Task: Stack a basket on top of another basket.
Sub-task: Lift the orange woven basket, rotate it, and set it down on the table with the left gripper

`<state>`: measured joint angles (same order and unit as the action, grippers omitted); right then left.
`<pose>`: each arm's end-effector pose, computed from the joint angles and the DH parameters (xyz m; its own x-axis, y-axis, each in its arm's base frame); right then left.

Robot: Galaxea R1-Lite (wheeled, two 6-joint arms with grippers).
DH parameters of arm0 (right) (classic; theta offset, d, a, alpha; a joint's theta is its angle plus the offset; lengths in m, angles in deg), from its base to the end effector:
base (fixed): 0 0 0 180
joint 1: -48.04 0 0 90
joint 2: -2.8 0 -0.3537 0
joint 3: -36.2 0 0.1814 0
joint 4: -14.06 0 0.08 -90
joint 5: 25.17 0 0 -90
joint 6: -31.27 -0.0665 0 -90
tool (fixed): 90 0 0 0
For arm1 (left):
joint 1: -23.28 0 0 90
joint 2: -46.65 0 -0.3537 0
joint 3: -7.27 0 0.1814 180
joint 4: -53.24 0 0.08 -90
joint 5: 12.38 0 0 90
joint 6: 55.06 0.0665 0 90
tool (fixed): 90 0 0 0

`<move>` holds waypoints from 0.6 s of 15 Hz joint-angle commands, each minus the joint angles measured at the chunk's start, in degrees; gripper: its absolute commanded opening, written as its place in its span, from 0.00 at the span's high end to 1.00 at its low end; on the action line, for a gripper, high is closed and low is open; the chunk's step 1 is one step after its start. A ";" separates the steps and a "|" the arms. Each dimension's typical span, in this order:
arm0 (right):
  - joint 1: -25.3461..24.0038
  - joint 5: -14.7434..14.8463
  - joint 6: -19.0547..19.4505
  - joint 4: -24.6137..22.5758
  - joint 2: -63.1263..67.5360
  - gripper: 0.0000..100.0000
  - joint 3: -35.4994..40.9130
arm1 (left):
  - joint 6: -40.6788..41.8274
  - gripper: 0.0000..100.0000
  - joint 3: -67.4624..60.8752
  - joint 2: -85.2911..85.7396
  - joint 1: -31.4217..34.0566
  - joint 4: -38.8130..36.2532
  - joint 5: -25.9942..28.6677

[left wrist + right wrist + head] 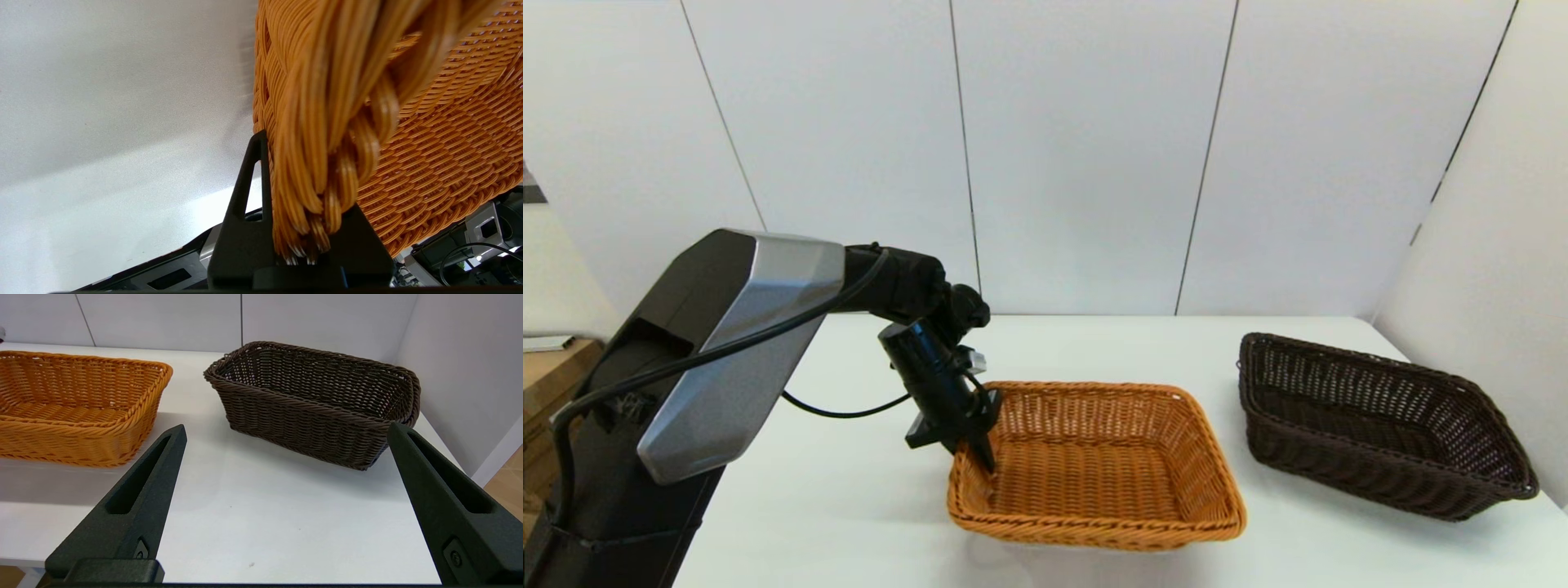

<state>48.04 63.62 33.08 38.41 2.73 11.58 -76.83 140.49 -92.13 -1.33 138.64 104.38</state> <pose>-0.0424 0.0014 0.0762 0.9998 0.0211 0.0059 -0.0209 0.9993 -0.0317 0.3914 -0.2122 0.0761 -0.2011 -0.4031 -0.8928 0.0018 0.9112 -0.4119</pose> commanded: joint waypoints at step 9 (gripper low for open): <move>0.00 -0.02 0.03 -0.02 0.07 0.00 -0.06 | -0.46 0.00 -0.26 4.31 1.41 1.07 0.31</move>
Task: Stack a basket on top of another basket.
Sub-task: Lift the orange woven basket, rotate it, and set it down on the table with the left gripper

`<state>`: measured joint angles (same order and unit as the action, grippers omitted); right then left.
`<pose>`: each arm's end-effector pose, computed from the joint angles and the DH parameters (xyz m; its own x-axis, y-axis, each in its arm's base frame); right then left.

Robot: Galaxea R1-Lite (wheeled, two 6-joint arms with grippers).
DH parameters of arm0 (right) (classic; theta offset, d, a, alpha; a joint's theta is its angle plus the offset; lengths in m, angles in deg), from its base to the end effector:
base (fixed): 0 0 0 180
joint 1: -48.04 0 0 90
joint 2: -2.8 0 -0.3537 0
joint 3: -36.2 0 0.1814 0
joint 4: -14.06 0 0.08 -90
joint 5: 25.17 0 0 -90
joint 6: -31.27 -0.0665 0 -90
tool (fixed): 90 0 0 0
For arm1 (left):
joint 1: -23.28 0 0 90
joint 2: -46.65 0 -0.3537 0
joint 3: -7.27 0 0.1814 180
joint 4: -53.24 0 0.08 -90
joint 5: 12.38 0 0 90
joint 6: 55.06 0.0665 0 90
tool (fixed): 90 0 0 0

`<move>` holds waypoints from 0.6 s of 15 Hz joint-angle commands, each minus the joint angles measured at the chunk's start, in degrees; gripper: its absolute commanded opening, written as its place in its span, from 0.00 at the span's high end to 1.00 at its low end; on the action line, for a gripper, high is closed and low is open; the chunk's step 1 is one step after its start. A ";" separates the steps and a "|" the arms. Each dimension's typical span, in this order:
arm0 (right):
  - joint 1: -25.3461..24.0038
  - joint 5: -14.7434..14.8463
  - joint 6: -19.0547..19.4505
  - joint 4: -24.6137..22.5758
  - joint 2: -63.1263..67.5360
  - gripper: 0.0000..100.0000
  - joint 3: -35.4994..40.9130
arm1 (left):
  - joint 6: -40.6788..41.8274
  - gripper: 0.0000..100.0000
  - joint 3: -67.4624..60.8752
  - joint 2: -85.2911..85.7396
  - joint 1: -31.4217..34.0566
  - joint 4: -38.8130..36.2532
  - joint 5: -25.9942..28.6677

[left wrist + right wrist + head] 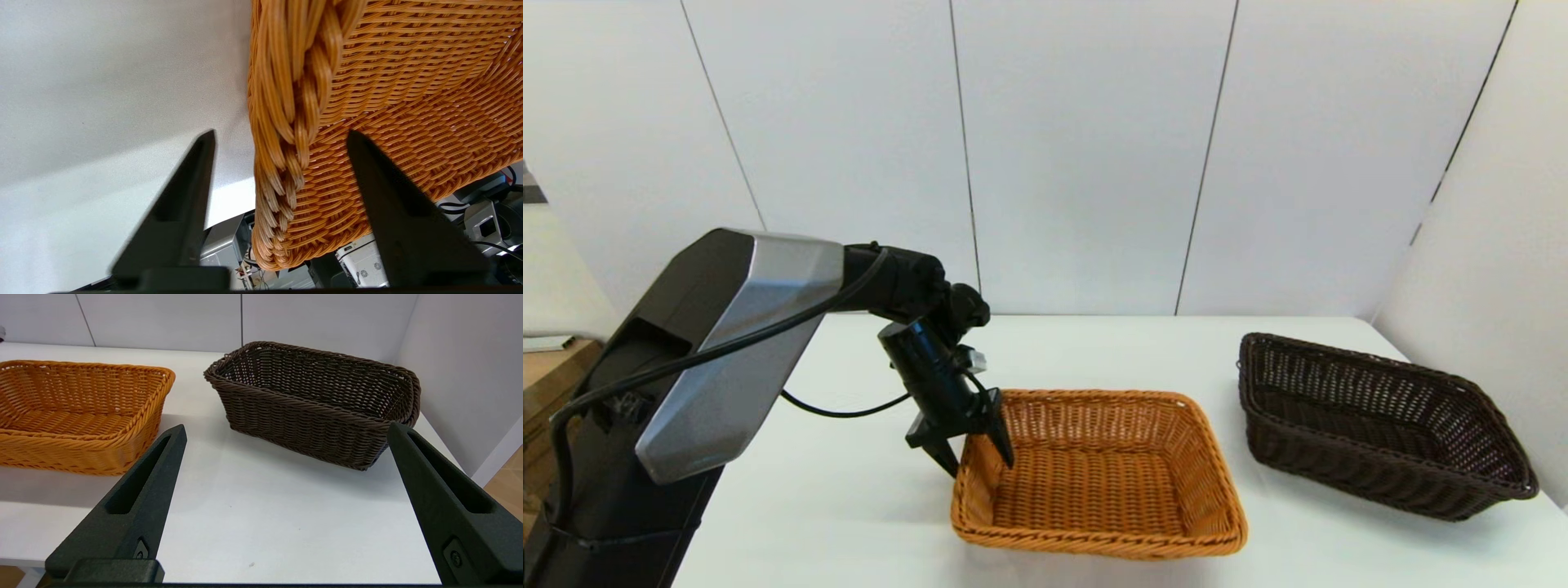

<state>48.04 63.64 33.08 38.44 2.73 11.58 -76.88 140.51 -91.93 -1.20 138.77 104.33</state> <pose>-0.0424 0.0014 0.0761 0.9998 0.0208 0.0054 -0.0206 0.9993 -0.0317 0.3915 -0.2111 0.0777 -0.1986 -0.4034 -0.8932 -0.0004 0.9114 -0.4116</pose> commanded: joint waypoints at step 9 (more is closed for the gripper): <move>0.00 -0.05 0.03 -0.04 0.07 0.00 0.02 | -0.42 0.00 -11.18 50.08 2.51 9.55 -13.79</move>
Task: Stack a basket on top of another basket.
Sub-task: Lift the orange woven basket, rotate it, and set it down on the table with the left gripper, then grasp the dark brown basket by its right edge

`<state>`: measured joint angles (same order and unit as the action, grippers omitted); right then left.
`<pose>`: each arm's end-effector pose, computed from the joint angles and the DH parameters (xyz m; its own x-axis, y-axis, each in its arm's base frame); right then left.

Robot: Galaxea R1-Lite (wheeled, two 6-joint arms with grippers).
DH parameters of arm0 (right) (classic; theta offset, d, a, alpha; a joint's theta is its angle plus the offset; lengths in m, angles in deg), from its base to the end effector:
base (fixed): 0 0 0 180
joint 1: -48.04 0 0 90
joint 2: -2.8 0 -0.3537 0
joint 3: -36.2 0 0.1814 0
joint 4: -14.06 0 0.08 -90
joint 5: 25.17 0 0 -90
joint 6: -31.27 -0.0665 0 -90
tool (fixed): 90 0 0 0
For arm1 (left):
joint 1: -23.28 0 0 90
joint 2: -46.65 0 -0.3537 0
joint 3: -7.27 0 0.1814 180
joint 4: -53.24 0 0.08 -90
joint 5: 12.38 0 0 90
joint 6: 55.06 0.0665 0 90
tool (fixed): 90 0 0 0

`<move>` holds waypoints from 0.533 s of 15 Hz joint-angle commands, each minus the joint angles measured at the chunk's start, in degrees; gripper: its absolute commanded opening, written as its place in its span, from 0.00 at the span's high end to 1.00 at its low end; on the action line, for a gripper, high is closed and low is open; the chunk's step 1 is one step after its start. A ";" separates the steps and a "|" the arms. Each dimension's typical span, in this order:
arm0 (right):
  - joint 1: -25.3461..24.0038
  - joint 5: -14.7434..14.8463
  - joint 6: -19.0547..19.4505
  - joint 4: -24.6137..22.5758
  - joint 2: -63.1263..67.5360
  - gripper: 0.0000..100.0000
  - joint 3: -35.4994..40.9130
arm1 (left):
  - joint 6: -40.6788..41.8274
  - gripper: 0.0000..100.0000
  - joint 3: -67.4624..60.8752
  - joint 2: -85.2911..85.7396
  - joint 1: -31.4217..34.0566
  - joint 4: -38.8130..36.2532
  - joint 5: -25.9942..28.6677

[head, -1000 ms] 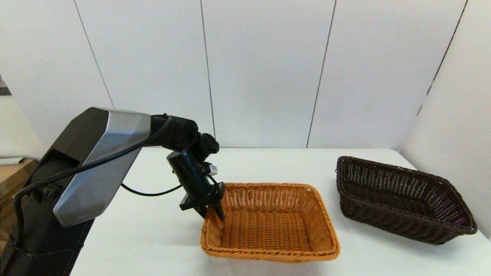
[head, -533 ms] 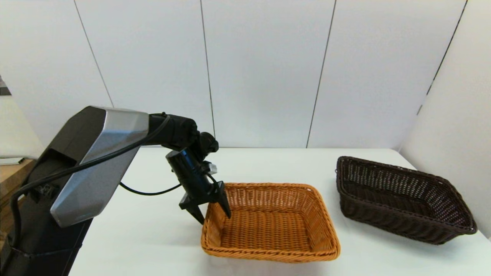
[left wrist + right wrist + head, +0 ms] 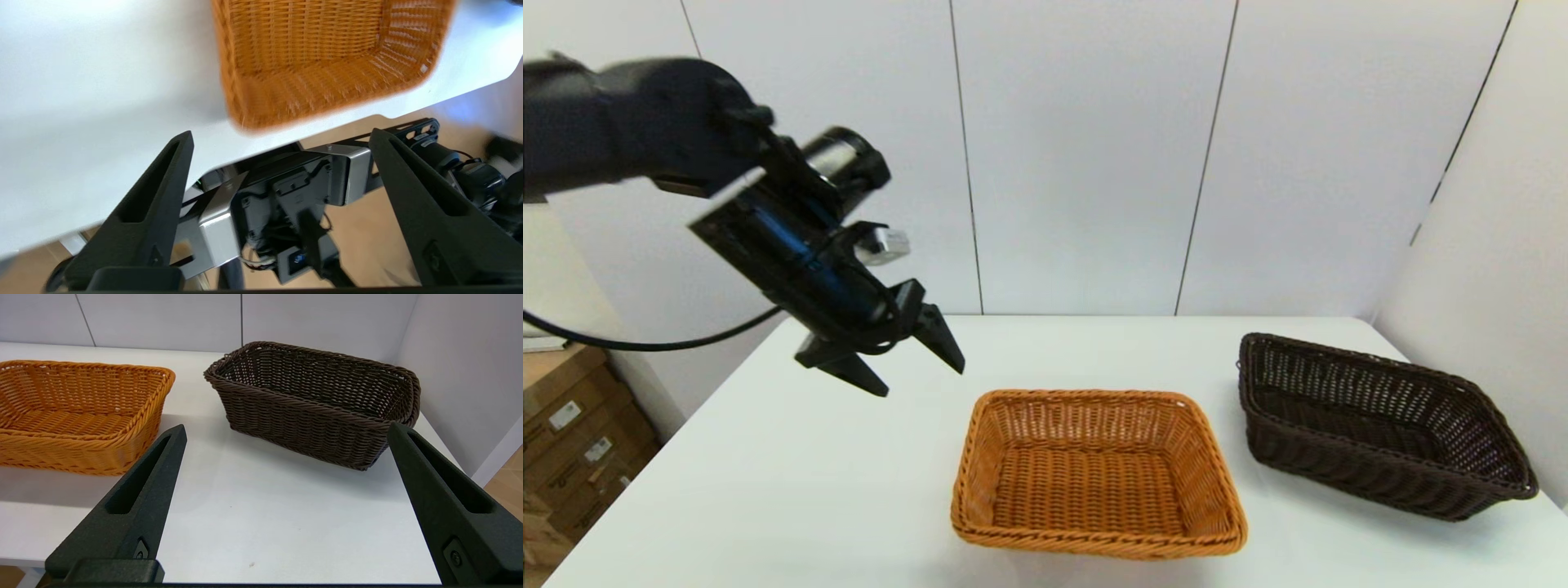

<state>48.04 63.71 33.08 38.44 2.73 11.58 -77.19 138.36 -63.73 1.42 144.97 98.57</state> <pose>-0.0424 0.0013 0.0761 0.9998 0.0195 0.0054 -0.0194 0.9993 -0.0317 0.3058 -0.1483 0.2613 0.1488 -0.4449 -0.8831 0.0915 0.8954 -0.4357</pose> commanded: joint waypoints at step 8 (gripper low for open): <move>0.00 -0.11 0.03 -0.04 0.07 0.00 0.02 | 0.24 0.00 -43.13 65.74 6.39 3.00 -19.45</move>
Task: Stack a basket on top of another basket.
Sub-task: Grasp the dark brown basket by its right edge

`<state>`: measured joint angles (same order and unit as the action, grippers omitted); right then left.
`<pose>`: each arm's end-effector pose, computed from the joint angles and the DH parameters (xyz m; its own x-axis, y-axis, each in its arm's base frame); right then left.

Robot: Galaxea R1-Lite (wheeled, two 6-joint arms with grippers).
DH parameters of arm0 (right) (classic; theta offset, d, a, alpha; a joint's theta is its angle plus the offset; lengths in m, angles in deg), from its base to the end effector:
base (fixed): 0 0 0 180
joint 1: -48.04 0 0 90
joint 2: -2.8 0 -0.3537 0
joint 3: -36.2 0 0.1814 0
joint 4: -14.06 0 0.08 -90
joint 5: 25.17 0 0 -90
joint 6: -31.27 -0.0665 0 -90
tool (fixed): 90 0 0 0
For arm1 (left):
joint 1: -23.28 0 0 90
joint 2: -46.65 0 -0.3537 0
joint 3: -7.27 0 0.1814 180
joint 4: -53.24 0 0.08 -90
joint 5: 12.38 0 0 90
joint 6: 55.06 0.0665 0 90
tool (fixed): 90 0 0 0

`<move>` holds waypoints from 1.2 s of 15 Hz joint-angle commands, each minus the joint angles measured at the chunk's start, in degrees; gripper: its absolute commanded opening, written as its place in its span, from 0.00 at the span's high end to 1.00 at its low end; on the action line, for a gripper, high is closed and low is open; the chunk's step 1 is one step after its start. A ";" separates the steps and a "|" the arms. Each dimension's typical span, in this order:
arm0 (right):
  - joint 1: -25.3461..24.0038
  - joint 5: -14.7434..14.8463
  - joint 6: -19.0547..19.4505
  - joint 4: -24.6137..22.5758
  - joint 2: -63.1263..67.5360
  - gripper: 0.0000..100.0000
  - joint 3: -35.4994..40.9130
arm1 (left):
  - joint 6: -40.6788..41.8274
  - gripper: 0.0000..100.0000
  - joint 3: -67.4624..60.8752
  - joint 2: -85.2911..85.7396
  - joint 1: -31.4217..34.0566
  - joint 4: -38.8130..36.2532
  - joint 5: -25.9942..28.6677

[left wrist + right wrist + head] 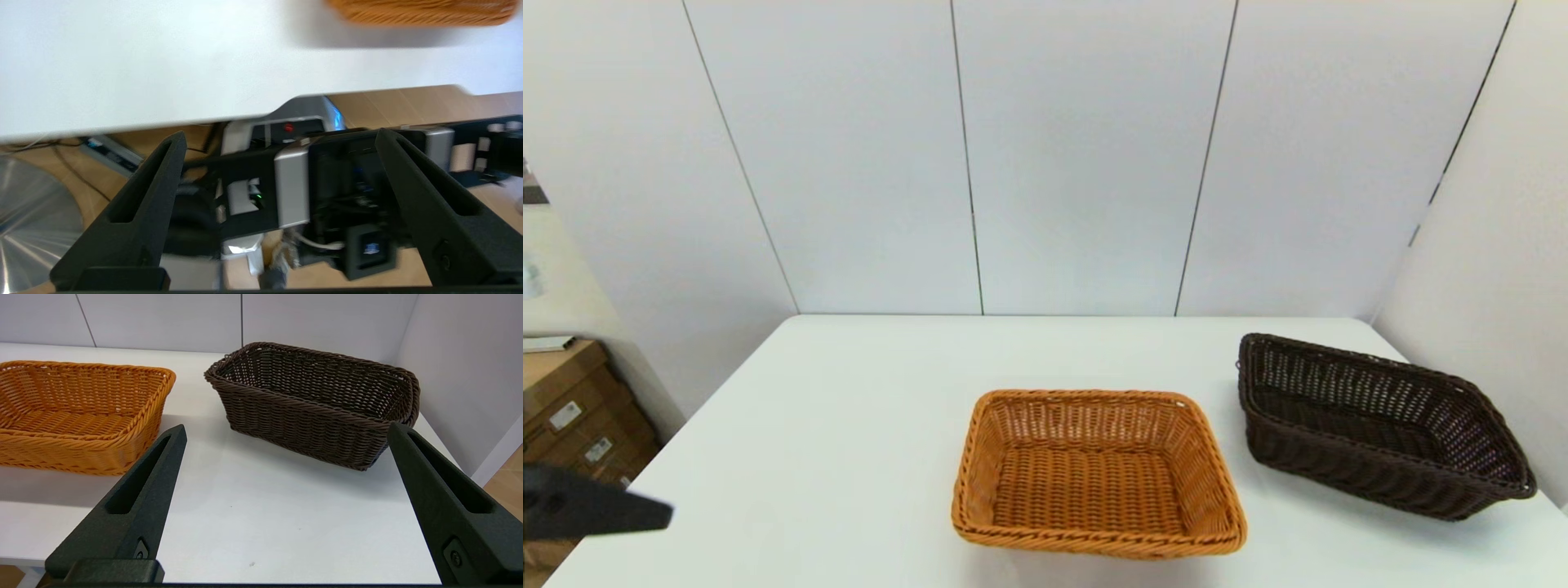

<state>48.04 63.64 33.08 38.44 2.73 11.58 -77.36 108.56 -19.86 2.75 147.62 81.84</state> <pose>-0.0424 0.0014 0.0761 0.9998 0.0208 0.0054 -0.0206 0.9993 -0.0317 0.0751 -0.0334 0.3017 0.4468 -0.2459 -0.8602 0.0494 0.9668 -0.2507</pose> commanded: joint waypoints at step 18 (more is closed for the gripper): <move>0.00 -0.05 0.03 -0.04 0.07 0.00 0.02 | 14.74 0.00 -47.17 62.21 20.53 -24.97 1.41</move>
<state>48.04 63.67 33.08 38.41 2.73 11.58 -62.54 65.70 39.41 23.30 127.85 83.35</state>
